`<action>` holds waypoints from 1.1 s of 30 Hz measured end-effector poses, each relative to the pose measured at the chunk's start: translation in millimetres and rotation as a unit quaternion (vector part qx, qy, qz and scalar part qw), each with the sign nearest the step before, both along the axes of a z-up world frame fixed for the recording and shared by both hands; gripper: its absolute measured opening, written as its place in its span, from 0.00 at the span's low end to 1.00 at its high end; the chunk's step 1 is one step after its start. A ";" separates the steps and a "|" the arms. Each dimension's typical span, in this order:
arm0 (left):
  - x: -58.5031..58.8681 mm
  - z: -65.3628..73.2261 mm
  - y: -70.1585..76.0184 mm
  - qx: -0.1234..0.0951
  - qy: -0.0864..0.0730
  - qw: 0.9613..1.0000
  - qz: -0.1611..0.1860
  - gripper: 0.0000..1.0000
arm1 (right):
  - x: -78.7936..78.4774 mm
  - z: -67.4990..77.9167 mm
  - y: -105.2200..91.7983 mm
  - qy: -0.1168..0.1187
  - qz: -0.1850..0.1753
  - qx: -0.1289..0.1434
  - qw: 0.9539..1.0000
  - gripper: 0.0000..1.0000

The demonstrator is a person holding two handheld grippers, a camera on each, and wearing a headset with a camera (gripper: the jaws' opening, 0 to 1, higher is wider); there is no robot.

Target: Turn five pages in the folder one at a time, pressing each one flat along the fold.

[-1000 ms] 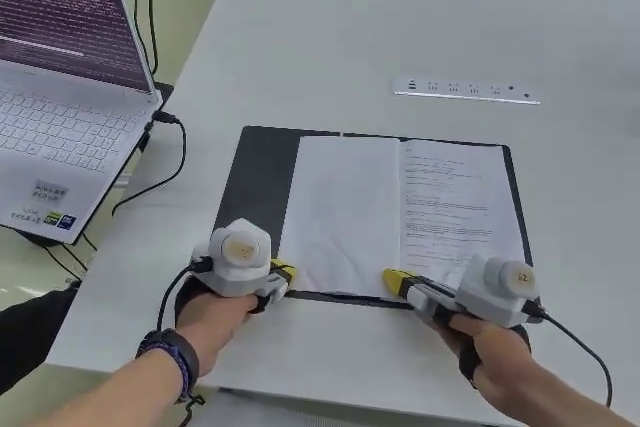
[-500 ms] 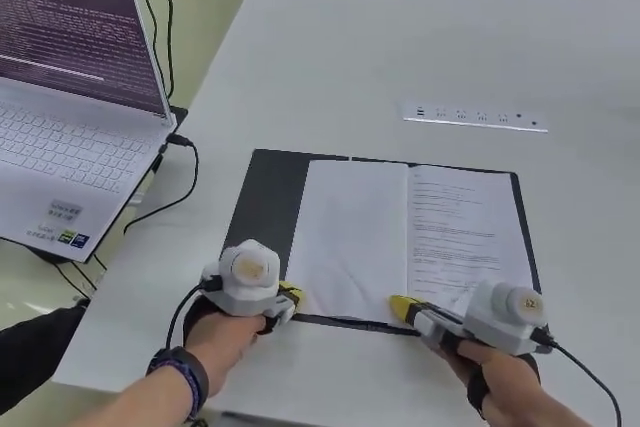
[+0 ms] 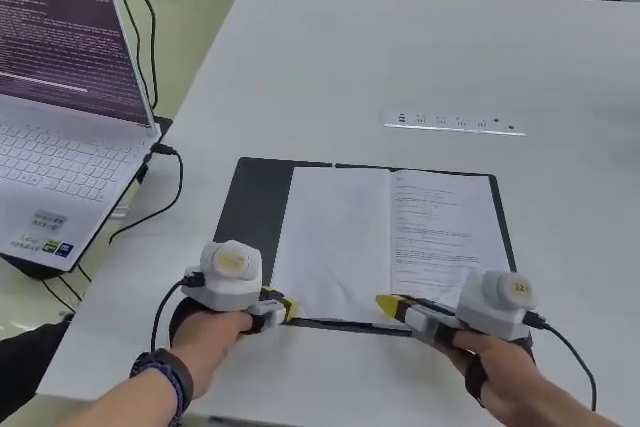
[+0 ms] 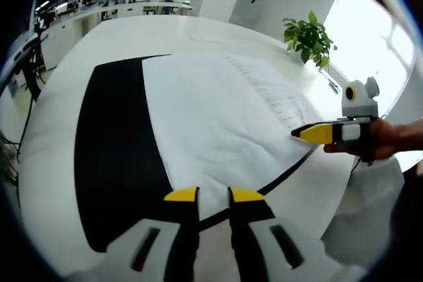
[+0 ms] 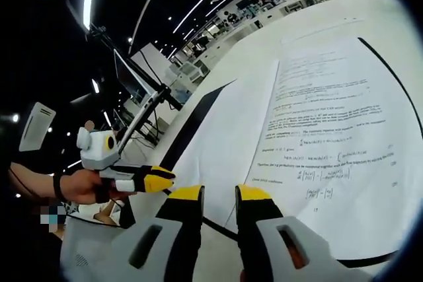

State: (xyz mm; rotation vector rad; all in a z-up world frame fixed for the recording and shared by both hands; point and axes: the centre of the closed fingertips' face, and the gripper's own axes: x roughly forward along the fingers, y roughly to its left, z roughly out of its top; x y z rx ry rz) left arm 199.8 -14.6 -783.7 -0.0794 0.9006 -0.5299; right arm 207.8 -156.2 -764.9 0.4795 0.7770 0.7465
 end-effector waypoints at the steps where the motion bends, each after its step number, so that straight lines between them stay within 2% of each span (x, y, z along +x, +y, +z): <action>1: -0.8 0.6 0.5 0.003 0.000 1.000 -0.001 0.17 | 0.4 0.6 -3.1 0.000 -0.001 -0.001 1.000 0.19; 4: -3.2 4.5 2.3 0.006 0.002 1.000 -0.003 0.23 | 0.7 6.0 -12.1 -0.006 -0.002 -0.003 1.000 0.22; 9: -3.0 19.0 8.4 0.016 -0.020 1.000 -0.008 0.27 | -2.4 16.3 -27.2 -0.022 -0.004 -0.009 1.000 0.27; 13: -3.5 26.4 8.9 0.021 -0.027 0.999 -0.016 0.33 | -7.1 17.5 -39.0 -0.032 -0.001 -0.020 0.999 0.29; 19: -7.3 38.2 4.3 0.025 -0.032 0.999 -0.027 0.35 | -11.4 21.6 -50.4 -0.043 -0.002 -0.029 0.999 0.33; 23: -8.4 49.3 2.2 0.032 -0.043 0.998 -0.030 0.37 | -10.9 27.9 -55.9 -0.055 0.002 -0.032 0.998 0.36; 27: -7.6 59.4 0.3 0.033 -0.055 0.998 -0.028 0.42 | -12.1 33.0 -61.8 -0.065 0.008 -0.041 0.997 0.39; 33: -11.5 69.6 -1.4 0.043 -0.061 0.997 -0.035 0.48 | -13.2 38.1 -72.3 -0.072 0.006 -0.046 0.996 0.44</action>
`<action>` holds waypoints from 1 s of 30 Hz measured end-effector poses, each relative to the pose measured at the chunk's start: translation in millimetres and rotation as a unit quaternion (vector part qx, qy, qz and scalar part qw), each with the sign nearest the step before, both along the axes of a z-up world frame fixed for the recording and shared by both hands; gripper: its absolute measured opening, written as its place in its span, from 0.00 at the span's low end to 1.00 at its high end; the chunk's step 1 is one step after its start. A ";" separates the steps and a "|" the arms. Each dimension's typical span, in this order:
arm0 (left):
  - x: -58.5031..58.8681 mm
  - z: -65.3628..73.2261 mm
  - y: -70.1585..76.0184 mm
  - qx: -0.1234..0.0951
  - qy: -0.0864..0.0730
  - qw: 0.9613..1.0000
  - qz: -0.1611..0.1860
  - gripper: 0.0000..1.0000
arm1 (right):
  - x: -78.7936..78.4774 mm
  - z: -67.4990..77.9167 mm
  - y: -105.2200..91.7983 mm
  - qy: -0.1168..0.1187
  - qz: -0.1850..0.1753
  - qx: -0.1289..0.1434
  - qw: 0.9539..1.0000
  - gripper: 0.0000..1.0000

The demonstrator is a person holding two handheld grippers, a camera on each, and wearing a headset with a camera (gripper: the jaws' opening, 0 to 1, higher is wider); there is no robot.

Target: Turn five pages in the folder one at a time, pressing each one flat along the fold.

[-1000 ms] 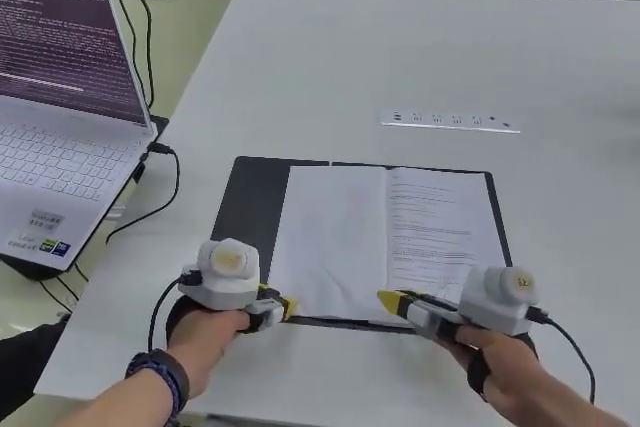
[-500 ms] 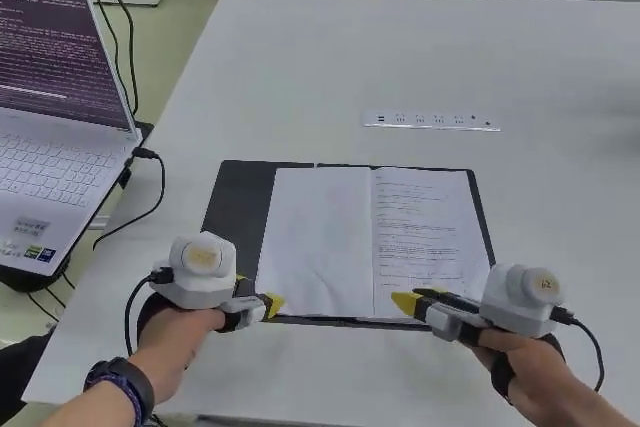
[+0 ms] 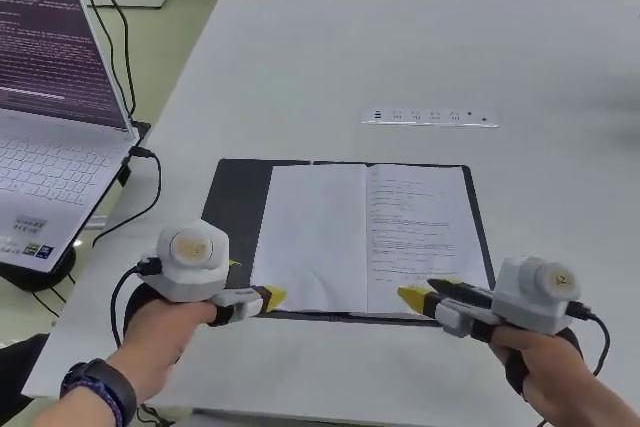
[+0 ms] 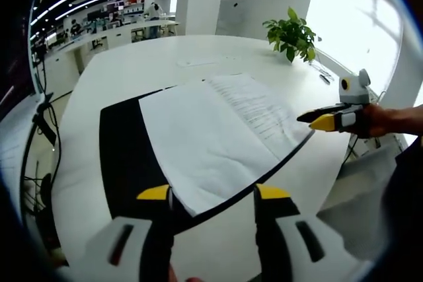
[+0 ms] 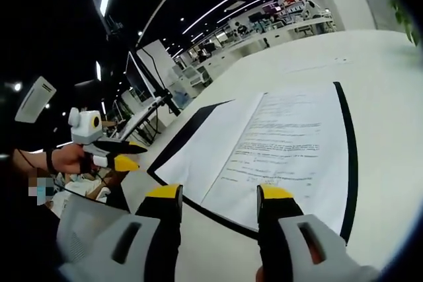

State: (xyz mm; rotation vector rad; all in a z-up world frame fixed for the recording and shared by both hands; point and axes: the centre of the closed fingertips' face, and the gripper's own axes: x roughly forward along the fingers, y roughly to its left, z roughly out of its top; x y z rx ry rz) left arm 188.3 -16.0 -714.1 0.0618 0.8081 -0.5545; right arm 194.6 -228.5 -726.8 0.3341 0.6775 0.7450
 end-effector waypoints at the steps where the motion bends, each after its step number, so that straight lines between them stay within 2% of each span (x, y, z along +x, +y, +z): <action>1: -1.0 2.3 0.3 0.001 0.000 1.000 0.001 0.49 | -0.5 1.9 -1.5 -0.002 0.000 -0.002 1.000 0.45; 7: -2.7 13.2 4.7 -0.001 -0.008 1.000 0.011 0.56 | 0.4 11.3 -9.4 -0.021 -0.001 -0.012 1.000 0.47; 14: -1.6 27.3 12.1 -0.001 -0.026 1.000 0.018 0.62 | -0.4 26.2 -15.2 -0.056 -0.001 -0.029 0.998 0.49; 22: 2.2 53.2 15.7 -0.017 -0.063 0.998 0.025 0.66 | -5.4 45.1 -21.8 -0.082 -0.015 -0.032 0.996 0.54; 27: 0.9 66.3 17.6 -0.028 -0.080 0.996 0.026 0.68 | -12.6 48.5 -25.6 -0.094 -0.012 -0.050 0.994 0.57; 30: -0.6 70.4 18.0 -0.021 -0.095 0.995 0.019 0.68 | -14.9 50.9 -28.6 -0.104 -0.005 -0.068 0.992 0.59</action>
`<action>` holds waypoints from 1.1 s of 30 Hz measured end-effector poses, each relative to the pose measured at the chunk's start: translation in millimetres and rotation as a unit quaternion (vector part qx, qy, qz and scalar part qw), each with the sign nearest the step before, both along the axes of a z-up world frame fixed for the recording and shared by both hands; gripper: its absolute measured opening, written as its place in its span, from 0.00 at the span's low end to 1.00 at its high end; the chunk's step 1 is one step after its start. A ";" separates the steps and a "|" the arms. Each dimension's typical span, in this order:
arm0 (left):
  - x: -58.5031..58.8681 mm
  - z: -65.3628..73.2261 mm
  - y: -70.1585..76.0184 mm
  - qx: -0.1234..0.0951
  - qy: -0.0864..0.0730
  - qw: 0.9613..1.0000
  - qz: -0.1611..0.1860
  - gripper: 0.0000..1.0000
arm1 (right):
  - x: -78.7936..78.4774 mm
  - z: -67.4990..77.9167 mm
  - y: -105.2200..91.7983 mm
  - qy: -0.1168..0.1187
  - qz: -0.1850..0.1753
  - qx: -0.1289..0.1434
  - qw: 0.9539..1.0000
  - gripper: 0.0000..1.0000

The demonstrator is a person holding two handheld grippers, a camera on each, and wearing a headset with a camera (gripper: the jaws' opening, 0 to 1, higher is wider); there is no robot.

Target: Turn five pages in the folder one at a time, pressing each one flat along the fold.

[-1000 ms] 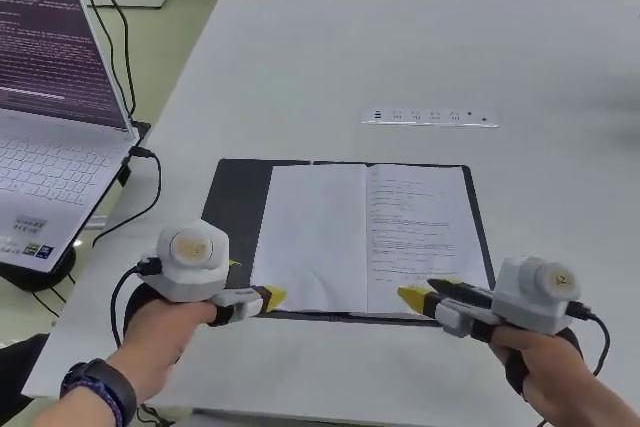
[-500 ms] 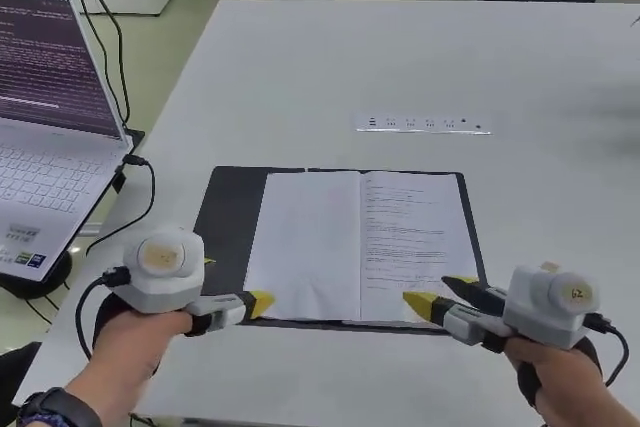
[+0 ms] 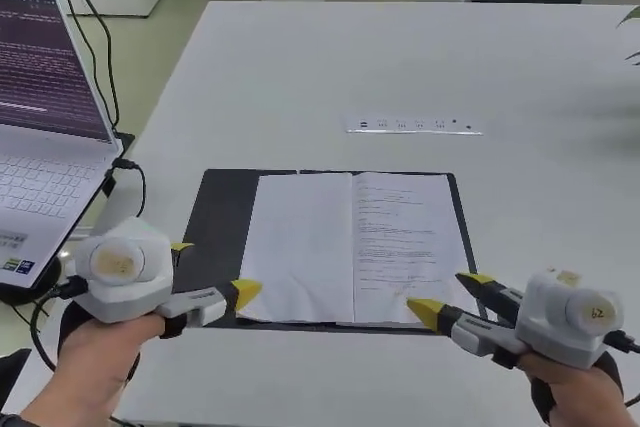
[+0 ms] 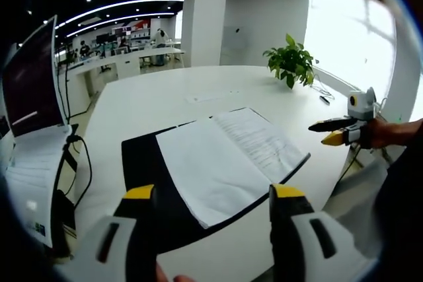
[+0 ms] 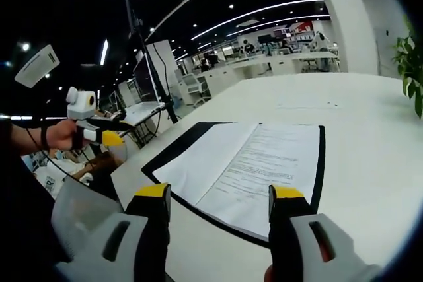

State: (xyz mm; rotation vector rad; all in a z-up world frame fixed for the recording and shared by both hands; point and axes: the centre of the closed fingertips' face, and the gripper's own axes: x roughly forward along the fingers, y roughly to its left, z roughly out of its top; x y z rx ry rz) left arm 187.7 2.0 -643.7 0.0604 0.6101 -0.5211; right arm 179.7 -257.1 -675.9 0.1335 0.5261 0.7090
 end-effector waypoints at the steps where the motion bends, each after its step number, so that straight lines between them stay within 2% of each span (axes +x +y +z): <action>1: -0.6 1.3 -0.2 0.000 -0.003 1.000 -0.002 0.68 | -0.9 1.4 -0.7 -0.002 0.001 -0.004 1.000 0.59; 4: -2.3 6.1 -1.5 -0.014 -0.010 1.000 -0.001 0.69 | -2.5 5.2 -4.8 -0.010 -0.003 -0.009 1.000 0.60; 11: -8.9 6.4 -3.4 -0.018 -0.016 1.000 0.001 0.70 | -7.5 10.5 -13.7 -0.018 -0.009 -0.017 1.000 0.63; 14: -12.4 6.2 -5.2 -0.018 -0.014 1.000 0.001 0.71 | -9.8 11.2 -15.9 -0.018 -0.014 -0.014 1.000 0.64; 18: -13.8 5.9 -5.4 -0.017 -0.010 1.000 0.001 0.71 | -14.7 3.2 -16.4 -0.010 -0.009 -0.027 1.000 0.66; 22: -14.2 8.1 -7.2 -0.021 -0.012 1.000 0.001 0.72 | -17.4 3.0 -16.6 -0.008 -0.012 -0.024 1.000 0.66; 33: -13.0 4.8 -24.1 -0.025 -0.004 0.999 -0.020 0.72 | -22.3 1.1 -23.2 -0.002 -0.028 -0.025 0.999 0.67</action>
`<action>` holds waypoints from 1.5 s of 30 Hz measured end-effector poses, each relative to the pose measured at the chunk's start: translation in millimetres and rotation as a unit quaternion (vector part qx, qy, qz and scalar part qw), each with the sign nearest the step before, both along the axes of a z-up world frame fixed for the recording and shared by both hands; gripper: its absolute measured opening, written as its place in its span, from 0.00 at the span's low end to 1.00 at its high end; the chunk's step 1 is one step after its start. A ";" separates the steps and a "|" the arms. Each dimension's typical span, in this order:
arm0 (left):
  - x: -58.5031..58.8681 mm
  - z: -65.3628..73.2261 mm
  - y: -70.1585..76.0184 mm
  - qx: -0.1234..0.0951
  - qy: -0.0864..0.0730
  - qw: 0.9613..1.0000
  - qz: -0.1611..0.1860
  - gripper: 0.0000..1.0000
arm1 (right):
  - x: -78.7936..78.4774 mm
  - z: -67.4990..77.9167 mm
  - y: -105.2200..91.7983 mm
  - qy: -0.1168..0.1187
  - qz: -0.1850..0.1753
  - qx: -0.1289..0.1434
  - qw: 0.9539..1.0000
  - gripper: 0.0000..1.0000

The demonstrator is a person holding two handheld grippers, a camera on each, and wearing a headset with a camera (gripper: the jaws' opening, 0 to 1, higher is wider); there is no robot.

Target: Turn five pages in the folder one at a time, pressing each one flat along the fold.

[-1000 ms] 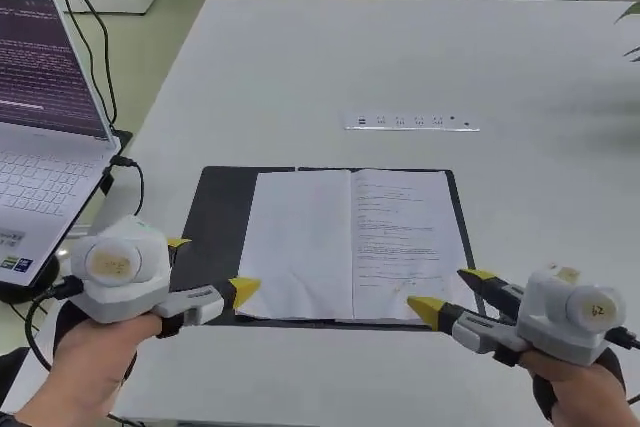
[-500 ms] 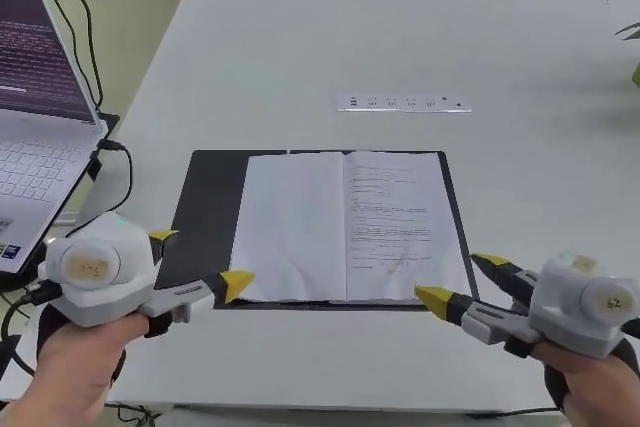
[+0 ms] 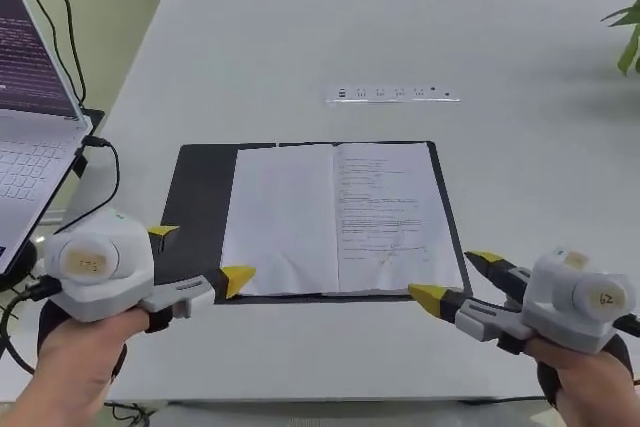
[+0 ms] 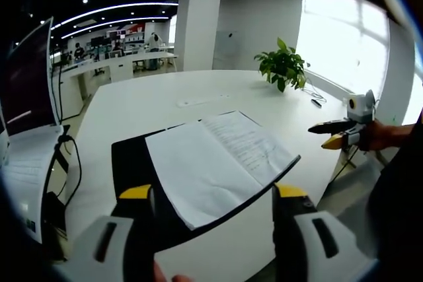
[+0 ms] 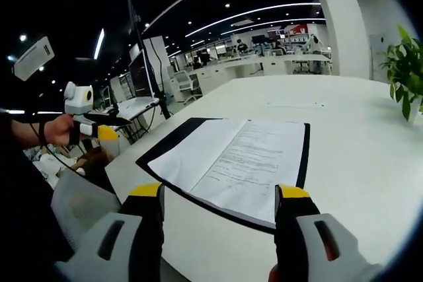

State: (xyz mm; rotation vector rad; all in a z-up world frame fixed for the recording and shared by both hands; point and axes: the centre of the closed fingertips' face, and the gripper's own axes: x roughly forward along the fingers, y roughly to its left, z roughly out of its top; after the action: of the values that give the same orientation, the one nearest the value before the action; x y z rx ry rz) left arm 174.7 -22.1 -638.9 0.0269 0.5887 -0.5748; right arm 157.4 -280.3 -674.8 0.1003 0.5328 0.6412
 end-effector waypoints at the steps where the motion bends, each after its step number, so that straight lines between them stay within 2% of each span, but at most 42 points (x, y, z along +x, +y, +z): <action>1: 0.3 -0.1 -2.0 0.000 0.001 1.000 -0.003 0.72 | -0.3 -0.2 -0.3 0.000 0.000 -0.001 1.000 0.67; 11: 8.0 -6.6 -37.3 0.002 0.009 0.998 -0.055 0.71 | -7.4 -9.6 -2.4 0.009 0.001 -0.016 1.000 0.66; 19: 19.9 -12.4 -62.6 -0.005 0.017 0.996 -0.084 0.71 | -8.1 -14.7 -8.7 0.018 -0.011 -0.007 1.000 0.66; 26: 28.3 -17.7 -95.2 -0.001 0.021 0.993 -0.118 0.70 | -9.7 -18.4 -15.6 0.025 -0.015 -0.010 1.000 0.66; 30: 36.7 -23.9 -117.3 -0.002 0.025 0.989 -0.146 0.71 | -9.5 -19.5 -24.4 0.029 -0.023 -0.008 0.999 0.66; 34: 39.2 -26.2 -139.8 0.004 0.027 0.985 -0.169 0.70 | -9.3 -21.7 -33.9 0.034 -0.034 -0.006 0.999 0.66; 45: 60.7 -38.1 -205.6 0.005 0.028 0.974 -0.226 0.70 | -10.4 -26.4 -40.4 0.044 -0.037 -0.006 0.998 0.66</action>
State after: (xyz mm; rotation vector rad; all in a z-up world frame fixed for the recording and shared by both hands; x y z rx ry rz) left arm 235.4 -227.7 -677.0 0.1584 0.6442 -1.0163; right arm 147.0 -320.6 -701.3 0.1364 0.6143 0.5633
